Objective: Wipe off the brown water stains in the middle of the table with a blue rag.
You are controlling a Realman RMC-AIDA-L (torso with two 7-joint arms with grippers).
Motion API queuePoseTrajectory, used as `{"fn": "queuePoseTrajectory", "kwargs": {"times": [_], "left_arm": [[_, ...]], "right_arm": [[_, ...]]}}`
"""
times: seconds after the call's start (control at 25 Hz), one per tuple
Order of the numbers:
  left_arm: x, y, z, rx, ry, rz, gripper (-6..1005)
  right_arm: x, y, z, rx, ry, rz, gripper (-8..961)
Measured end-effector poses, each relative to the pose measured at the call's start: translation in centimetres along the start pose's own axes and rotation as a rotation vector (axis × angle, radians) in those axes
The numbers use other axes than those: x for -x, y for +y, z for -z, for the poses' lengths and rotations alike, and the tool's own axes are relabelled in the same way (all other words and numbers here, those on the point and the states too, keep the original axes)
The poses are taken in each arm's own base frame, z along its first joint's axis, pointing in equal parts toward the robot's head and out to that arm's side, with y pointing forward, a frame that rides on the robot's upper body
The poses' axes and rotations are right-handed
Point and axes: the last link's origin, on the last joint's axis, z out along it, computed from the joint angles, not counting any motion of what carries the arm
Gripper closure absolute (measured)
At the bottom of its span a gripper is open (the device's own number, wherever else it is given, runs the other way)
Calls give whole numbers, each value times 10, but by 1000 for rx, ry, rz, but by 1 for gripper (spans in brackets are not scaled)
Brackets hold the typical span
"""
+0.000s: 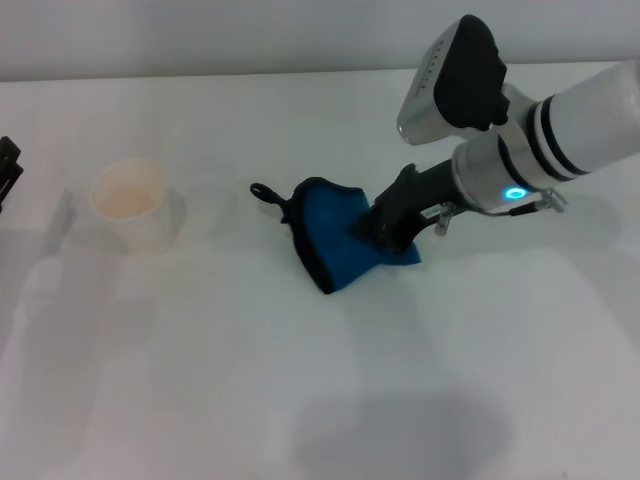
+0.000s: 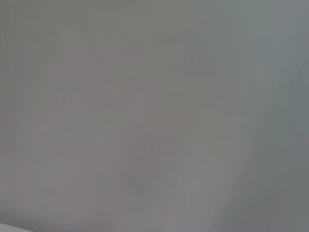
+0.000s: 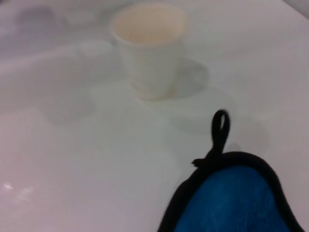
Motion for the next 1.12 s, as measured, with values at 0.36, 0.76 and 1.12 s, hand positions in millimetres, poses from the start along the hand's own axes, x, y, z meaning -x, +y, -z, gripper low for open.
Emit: {"fn": "queuePoseTrajectory", "kwargs": {"times": [0.36,0.76,1.12], "left_arm": [[-1,0,-1,3,3,-1,112],[-2,0,-2,4,4,-3,111],[-2,0,0,4,8,-2,111]], "right_arm": [[-7,-19,5,-80,58,13,902],[-12,-25,4,-119,52,-14,842],[-16,-31,21,-139,-75,-168,577]]}}
